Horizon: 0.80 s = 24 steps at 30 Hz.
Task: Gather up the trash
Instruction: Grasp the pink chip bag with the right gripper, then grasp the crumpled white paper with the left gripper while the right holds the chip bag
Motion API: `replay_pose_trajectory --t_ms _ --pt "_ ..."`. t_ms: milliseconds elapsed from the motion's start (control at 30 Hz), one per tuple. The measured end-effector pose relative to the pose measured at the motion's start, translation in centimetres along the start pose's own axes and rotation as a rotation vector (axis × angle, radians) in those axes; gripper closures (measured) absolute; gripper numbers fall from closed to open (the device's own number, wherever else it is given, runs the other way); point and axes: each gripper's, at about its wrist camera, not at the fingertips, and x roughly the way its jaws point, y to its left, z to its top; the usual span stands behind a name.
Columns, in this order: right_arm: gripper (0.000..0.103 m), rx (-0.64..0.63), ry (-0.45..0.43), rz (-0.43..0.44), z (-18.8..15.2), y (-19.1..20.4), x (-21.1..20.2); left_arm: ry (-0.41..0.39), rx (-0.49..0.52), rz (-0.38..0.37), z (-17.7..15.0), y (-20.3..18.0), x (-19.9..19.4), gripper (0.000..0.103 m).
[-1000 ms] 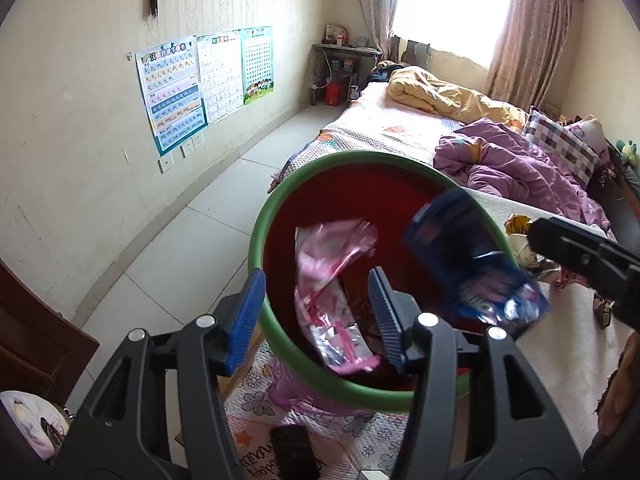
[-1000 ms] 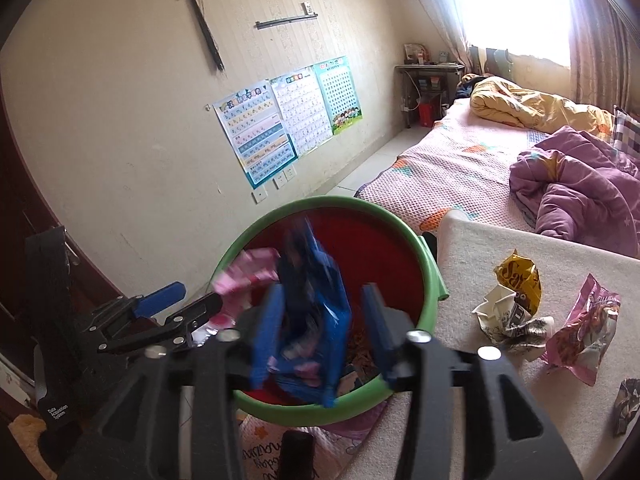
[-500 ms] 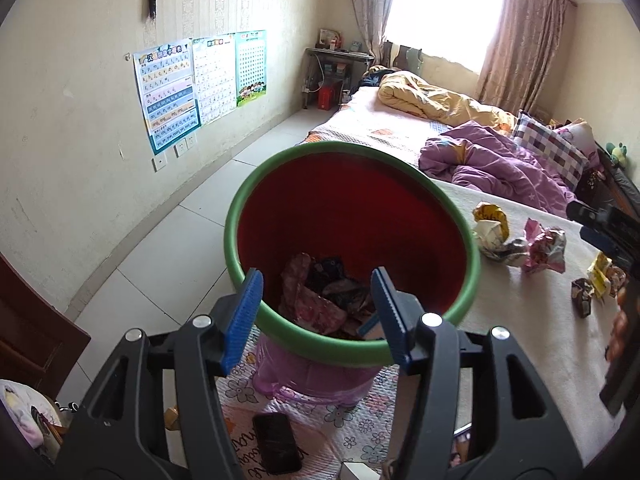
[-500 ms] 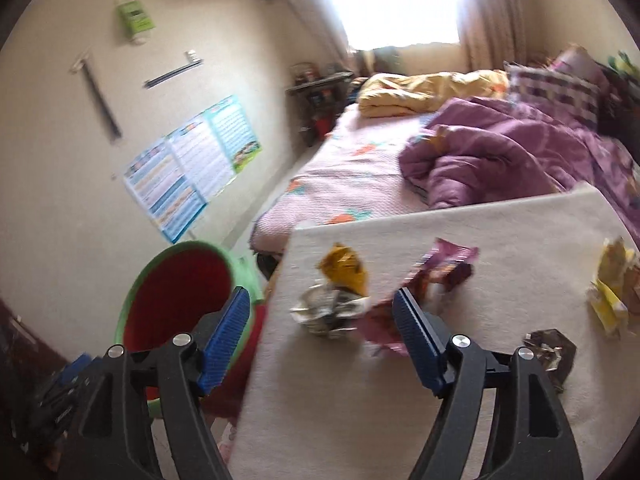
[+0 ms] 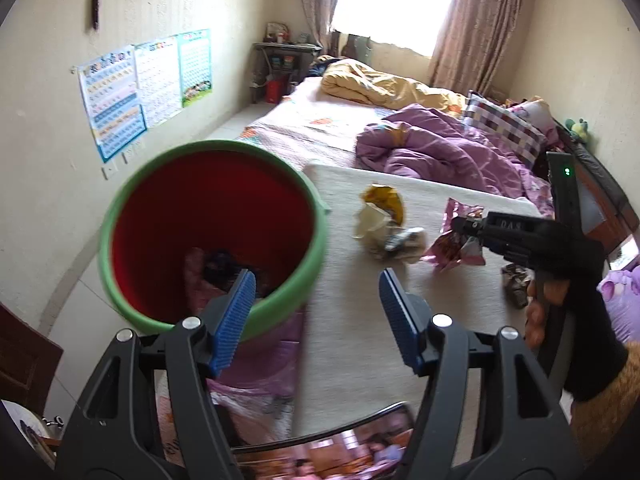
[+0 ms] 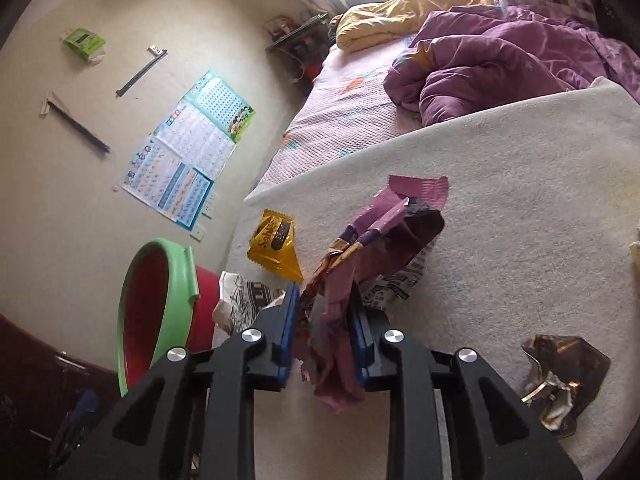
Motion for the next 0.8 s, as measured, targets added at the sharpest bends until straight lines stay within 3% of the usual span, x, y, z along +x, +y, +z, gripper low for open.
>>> replay_pose_trajectory --t_ms 133,300,467,567,700,800 --pt "0.081 -0.085 0.008 0.037 -2.6 0.0 -4.3 0.036 -0.009 -0.037 0.7 -3.3 3.0 0.041" --pt "0.081 -0.182 -0.007 -0.01 -6.7 -1.1 -9.0 0.099 -0.107 -0.022 1.9 -5.0 8.0 0.041" --pt "0.08 -0.239 0.007 -0.015 -8.8 -1.7 -10.2 0.084 -0.154 0.103 3.1 -6.4 11.6 0.039" --pt "0.08 -0.276 0.015 -0.012 -9.4 -1.9 -10.4 0.128 -0.157 0.156 3.4 -7.1 14.2 0.036" --pt "0.08 -0.289 0.033 0.015 -9.3 -2.3 -10.3 0.185 -0.158 0.171 3.3 -7.3 16.3 0.027" --pt "0.079 -0.299 0.054 0.031 -9.3 -2.6 -10.0 0.22 -0.13 0.167 3.2 -7.8 17.2 0.027"
